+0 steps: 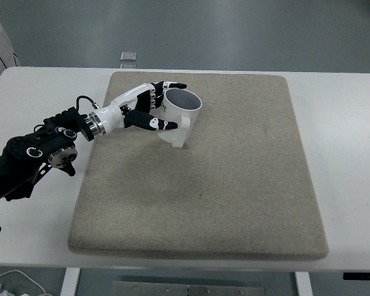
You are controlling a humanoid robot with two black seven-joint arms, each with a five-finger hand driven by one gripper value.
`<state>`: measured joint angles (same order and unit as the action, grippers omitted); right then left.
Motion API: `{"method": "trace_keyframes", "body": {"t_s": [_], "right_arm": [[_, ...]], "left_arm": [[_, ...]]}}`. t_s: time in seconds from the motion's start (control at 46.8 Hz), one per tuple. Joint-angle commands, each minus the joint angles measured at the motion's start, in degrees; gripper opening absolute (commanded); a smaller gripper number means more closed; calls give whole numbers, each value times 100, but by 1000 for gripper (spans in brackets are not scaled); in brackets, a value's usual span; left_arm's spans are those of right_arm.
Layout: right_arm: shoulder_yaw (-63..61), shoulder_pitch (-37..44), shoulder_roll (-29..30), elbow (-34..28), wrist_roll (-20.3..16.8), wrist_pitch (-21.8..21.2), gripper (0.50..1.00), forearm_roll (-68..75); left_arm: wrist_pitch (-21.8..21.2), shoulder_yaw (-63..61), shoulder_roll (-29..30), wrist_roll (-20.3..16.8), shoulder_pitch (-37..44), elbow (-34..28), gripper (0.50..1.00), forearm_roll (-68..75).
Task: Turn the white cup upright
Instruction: 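Lower the mug onto its base on the pad with the left hand, then release the mug and withdraw the left hand away from it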
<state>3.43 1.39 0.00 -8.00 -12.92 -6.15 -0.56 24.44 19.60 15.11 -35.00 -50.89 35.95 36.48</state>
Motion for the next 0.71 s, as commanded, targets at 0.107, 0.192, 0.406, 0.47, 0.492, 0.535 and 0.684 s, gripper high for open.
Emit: {"method": "trace_keyframes", "body": {"t_s": [0.107, 0.192, 0.406, 0.47, 0.492, 0.535, 0.684], "right_arm": [[0, 2, 0, 0, 0, 0, 930, 4], [0, 2, 0, 0, 0, 0, 930, 4], [0, 2, 0, 0, 0, 0, 930, 4], [0, 2, 0, 0, 0, 0, 930, 4], [0, 2, 0, 0, 0, 0, 930, 4], [0, 2, 0, 0, 0, 0, 930, 4], [0, 2, 0, 0, 0, 0, 930, 4]], "left_arm": [[9, 0, 1, 0, 0, 0, 990, 9], [52, 0, 1, 0, 0, 0, 990, 9], [114, 0, 28, 0, -44, 9, 990, 0], [167, 9, 45, 0, -70, 35, 990, -18], [184, 18, 63, 0, -70, 53, 990, -26], [211, 44, 80, 0, -70, 53, 990, -53], [219, 62, 168, 0, -123, 53, 981, -430]]}}
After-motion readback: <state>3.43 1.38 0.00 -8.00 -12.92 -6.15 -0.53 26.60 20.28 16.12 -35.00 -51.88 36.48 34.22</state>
